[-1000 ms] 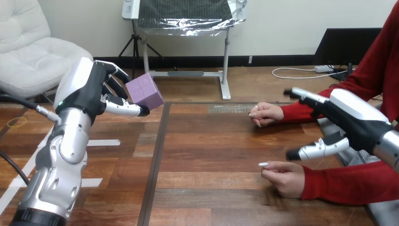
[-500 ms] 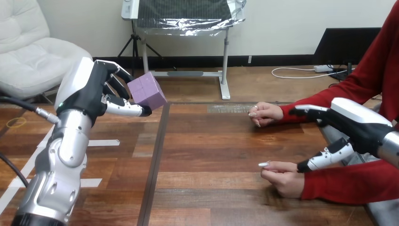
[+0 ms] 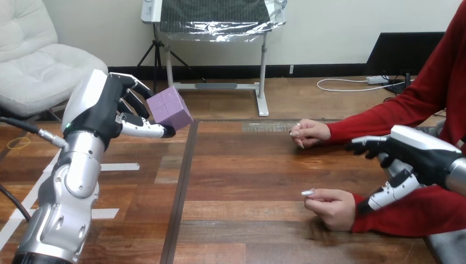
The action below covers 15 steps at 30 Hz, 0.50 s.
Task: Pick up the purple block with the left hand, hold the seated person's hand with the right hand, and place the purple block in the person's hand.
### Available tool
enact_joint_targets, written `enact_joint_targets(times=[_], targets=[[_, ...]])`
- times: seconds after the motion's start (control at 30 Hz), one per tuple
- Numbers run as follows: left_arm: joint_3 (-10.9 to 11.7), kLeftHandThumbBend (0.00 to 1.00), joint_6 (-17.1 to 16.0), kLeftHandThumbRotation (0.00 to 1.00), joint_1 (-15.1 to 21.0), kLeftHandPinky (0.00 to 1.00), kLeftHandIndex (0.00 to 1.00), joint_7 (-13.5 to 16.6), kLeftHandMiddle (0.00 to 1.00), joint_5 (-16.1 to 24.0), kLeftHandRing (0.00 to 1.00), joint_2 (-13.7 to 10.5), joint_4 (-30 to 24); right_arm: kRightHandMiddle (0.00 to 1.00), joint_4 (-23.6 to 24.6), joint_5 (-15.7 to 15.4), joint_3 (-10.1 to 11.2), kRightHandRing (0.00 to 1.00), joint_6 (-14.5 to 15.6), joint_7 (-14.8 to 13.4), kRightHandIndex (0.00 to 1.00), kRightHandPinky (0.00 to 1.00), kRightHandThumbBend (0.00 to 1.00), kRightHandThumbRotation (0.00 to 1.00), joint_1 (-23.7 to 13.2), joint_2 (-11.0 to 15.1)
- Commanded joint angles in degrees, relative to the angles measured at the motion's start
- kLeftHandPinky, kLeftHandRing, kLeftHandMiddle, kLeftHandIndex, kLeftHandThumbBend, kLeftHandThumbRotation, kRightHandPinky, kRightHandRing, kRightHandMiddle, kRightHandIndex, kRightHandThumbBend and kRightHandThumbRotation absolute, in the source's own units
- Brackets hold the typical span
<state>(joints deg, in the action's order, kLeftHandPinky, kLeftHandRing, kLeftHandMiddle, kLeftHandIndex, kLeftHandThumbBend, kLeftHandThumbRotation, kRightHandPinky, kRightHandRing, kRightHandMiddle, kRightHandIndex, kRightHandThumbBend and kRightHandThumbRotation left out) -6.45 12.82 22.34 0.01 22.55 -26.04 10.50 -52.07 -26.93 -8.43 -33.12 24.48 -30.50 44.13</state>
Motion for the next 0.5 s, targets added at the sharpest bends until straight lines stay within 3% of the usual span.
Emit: enact_joint_targets(times=[0.0, 0.17, 0.47], targets=[[1.93, 0.75, -1.08, 0.00, 1.82, 0.24, 0.43, -0.07, 0.39, -0.14, 0.31, -0.46, -4.22, 0.88, -0.15, 0.20, -0.39, 0.86, 0.10, 0.68, 0.89, 0.80, 1.00, 0.32, -6.09, 2.43], [2.24, 0.74, -0.79, 0.00, 1.79, 0.24, 0.43, -0.38, 0.39, -0.16, 0.31, -0.47, -4.58, 0.87, -0.70, -0.20, -1.10, 0.86, -0.07, 1.01, 0.88, 0.85, 1.00, 0.32, -6.49, 2.95], [3.22, 0.74, 0.02, 0.00, 1.65, 0.26, 0.43, -0.98, 0.40, -0.69, 0.33, -0.25, -5.15, 0.86, -0.50, -1.04, -1.98, 0.86, 2.31, 2.12, 0.88, 0.90, 1.00, 0.31, -6.74, 3.48]])
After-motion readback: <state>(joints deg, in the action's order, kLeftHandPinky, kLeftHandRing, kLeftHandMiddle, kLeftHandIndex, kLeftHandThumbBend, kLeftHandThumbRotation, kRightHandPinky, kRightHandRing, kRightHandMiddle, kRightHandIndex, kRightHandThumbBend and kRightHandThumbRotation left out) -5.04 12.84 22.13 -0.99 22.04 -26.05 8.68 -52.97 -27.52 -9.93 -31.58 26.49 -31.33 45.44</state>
